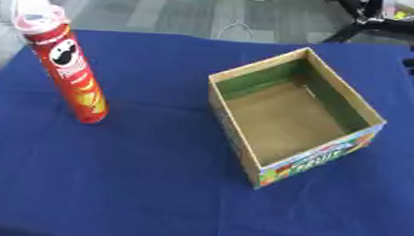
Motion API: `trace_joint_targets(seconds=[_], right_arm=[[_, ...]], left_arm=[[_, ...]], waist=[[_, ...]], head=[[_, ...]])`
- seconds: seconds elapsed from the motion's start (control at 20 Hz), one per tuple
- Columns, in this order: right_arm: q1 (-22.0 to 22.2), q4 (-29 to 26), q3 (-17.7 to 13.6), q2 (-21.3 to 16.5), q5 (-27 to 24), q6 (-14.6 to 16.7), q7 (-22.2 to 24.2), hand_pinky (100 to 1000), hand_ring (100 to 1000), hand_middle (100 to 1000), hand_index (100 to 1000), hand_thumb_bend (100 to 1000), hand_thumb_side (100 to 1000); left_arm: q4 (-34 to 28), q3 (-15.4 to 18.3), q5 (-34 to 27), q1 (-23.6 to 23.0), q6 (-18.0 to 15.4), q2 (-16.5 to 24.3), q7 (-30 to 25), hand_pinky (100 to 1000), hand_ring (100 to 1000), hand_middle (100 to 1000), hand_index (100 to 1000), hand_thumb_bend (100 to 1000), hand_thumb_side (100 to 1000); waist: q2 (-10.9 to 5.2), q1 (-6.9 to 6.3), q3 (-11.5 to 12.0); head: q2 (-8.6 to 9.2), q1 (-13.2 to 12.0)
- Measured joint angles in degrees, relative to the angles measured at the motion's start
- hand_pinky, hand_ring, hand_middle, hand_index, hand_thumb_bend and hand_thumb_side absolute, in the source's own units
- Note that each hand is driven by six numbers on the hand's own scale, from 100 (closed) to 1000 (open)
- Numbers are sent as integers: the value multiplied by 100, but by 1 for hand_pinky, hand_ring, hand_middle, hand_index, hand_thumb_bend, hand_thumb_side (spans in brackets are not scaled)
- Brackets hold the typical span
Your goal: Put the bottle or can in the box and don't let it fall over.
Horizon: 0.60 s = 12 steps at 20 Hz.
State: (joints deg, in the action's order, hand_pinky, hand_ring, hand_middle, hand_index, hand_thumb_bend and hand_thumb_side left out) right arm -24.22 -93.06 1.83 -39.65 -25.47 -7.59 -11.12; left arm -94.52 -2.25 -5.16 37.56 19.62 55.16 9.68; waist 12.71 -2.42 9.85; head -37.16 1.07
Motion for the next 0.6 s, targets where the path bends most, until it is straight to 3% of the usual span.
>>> trace_joint_targets(seconds=[0.2,0.35,0.45,0.6], right_arm=[[-16,0,7,0,0,-7,7,878,761,769,806,100,975],[-20,0,26,0,0,-14,14,878,761,769,806,100,976],[-21,0,34,0,0,-15,15,878,761,769,805,100,975],[-24,0,35,0,0,-17,17,878,761,769,805,100,976]], left_arm=[[-64,-215,915,142,327,27,-808,813,901,943,923,265,842],[-57,-352,1497,183,532,28,-1332,902,914,952,933,304,865],[-34,-418,1783,185,640,28,-1623,943,918,955,937,302,900],[37,-471,1954,187,787,29,-1985,935,916,955,938,286,937]], waist=[[0,-24,-18],[0,-28,-30],[0,-33,-30],[0,-45,-31]], head=[[0,-24],[0,-43],[0,-46],[0,-46]])
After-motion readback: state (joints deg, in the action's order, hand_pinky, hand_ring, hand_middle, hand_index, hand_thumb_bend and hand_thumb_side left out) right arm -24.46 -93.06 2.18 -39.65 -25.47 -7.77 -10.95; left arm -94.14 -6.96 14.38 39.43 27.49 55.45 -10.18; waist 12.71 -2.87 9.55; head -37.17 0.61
